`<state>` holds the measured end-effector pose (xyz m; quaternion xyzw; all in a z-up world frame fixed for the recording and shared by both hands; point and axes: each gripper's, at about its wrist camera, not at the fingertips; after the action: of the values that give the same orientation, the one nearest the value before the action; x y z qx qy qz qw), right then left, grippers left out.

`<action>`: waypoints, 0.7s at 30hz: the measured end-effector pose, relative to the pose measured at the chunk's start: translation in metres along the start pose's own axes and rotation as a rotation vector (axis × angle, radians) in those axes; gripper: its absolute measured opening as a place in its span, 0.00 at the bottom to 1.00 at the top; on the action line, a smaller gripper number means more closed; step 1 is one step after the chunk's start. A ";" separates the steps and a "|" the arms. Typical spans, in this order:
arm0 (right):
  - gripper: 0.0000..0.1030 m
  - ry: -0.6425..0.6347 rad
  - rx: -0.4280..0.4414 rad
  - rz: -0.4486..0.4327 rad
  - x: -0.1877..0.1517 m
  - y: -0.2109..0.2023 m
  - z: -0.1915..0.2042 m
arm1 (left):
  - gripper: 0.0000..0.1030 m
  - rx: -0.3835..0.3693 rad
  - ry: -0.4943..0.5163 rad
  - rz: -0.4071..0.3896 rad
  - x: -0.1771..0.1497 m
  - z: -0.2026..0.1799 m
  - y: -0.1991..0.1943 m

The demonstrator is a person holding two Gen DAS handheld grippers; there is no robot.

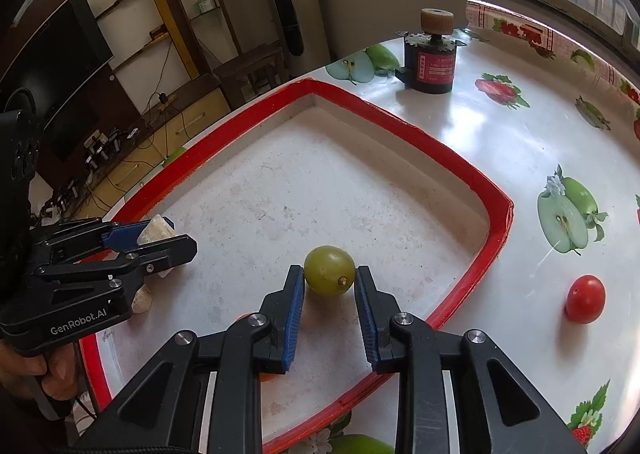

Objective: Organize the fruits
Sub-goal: 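Open the left tool to drop the block while the right tool releases the grape into the tray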

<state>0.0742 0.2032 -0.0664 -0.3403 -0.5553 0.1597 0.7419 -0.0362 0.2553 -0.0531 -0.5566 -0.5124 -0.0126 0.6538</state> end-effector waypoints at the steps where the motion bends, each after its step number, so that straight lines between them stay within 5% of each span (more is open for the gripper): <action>1: 0.27 -0.001 -0.003 0.001 0.000 0.000 -0.001 | 0.31 0.004 0.000 0.001 0.000 -0.001 0.000; 7: 0.44 -0.004 -0.025 -0.025 0.000 -0.011 -0.002 | 0.46 0.044 0.000 -0.012 0.001 -0.003 -0.007; 21: 0.45 0.027 -0.023 -0.113 -0.004 -0.076 -0.011 | 0.46 0.023 0.030 -0.071 0.002 -0.023 -0.044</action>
<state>0.0722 0.1428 -0.0193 -0.3190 -0.5654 0.1063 0.7532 -0.0463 0.2223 -0.0171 -0.5300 -0.5222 -0.0381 0.6670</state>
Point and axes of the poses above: each gripper's, at about its wrist camera, not at the fingertips, and y roughly the way its jaws point, z to its left, x to its top, and after that the axes turned 13 degrees about -z, right-handed
